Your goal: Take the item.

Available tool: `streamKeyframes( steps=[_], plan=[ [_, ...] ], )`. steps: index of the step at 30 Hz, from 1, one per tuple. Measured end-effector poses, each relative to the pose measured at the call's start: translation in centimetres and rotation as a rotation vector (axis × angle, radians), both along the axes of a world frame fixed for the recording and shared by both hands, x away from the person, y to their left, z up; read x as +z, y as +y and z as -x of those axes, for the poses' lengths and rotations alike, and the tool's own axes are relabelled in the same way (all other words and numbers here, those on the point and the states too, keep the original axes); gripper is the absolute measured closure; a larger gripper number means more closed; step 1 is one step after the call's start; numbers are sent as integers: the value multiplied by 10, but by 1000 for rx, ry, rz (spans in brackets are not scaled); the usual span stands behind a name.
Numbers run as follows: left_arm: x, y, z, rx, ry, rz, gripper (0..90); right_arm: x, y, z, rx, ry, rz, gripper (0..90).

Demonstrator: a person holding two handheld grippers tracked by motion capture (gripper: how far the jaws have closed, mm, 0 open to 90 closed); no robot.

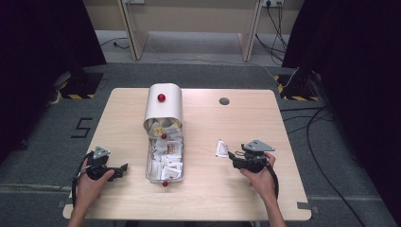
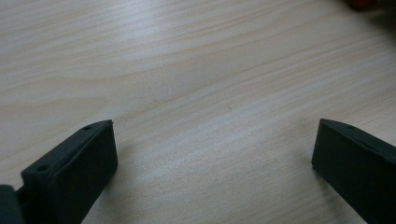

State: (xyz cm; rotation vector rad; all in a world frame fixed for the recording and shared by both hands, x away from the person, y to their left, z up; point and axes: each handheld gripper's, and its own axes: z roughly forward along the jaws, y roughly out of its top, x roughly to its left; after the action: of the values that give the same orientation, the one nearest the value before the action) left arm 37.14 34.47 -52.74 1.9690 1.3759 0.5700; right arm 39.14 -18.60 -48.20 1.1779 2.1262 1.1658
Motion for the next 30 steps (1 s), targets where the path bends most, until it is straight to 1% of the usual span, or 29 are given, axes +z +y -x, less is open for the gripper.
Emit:
streamKeyframes(
  steps=[10, 11, 20, 30],
  plan=[
    [0, 0, 0, 0, 0, 0, 0, 1, -7, 10, -6, -2, 0, 350],
    [0, 0, 0, 0, 0, 0, 0, 0, -10, 13, -12, -1, 1, 349],
    [0, 0, 0, 0, 0, 0, 0, -1, -19, 22, -26, 1, -1, 347],
    [0, 0, 0, 0, 0, 0, 0, -4, -36, 33, -62, 11, -5, 345]
  ],
)
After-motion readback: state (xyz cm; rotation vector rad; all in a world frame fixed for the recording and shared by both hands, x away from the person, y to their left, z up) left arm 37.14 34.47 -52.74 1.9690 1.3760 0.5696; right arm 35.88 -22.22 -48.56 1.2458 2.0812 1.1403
